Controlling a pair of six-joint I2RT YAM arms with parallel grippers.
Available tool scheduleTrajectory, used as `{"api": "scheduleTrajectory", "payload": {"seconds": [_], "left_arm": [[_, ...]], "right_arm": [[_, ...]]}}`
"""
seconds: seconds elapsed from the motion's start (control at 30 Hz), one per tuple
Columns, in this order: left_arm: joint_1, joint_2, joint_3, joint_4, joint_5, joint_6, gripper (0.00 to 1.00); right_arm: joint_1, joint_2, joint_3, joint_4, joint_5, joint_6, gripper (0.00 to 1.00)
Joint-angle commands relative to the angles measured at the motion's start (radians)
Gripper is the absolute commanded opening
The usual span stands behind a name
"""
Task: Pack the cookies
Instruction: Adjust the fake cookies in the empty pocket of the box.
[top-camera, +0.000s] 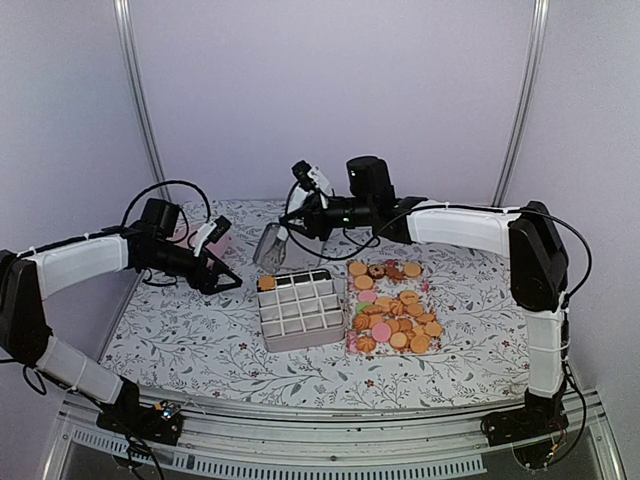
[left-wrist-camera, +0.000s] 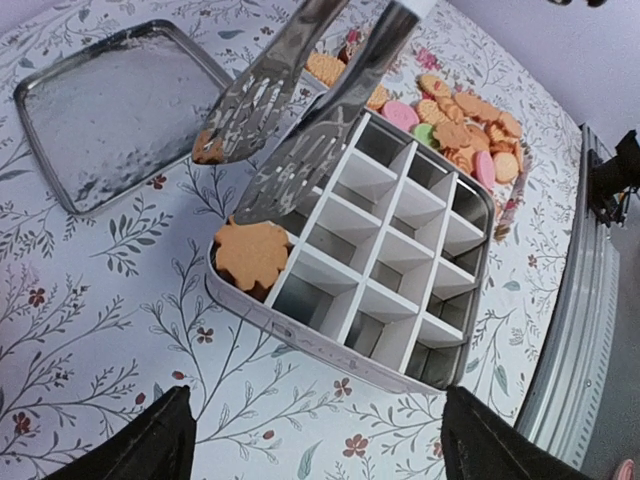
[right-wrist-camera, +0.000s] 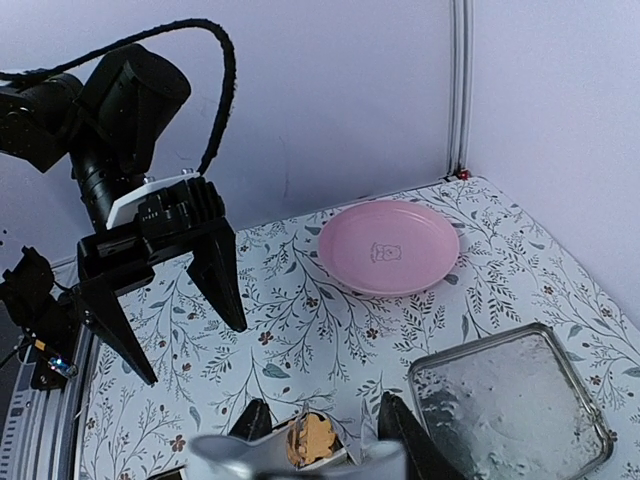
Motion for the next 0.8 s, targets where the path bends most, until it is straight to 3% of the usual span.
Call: {"api": "scheduleTrajectory", "payload": {"seconds": [0.0,0.43,0.77], "left_arm": [[0.048,-0.038,-0.044,-0.015,0.014,0.027,0.84],[0.128,-0.047,-0.061,-0.059,0.020,0.079,0.83],[0.143,-0.053,-0.058,-0.069,0.004,0.082,0.83]], "right_arm": [[-0.013,0.069,0.096,0.034,-0.126,0.021,0.36],[-0.033,0.160,0.149,0.038,-0.273,0.044,0.37],[-0.032,0.156,0.144,0.068,-0.308,0.059,0.29]]}}
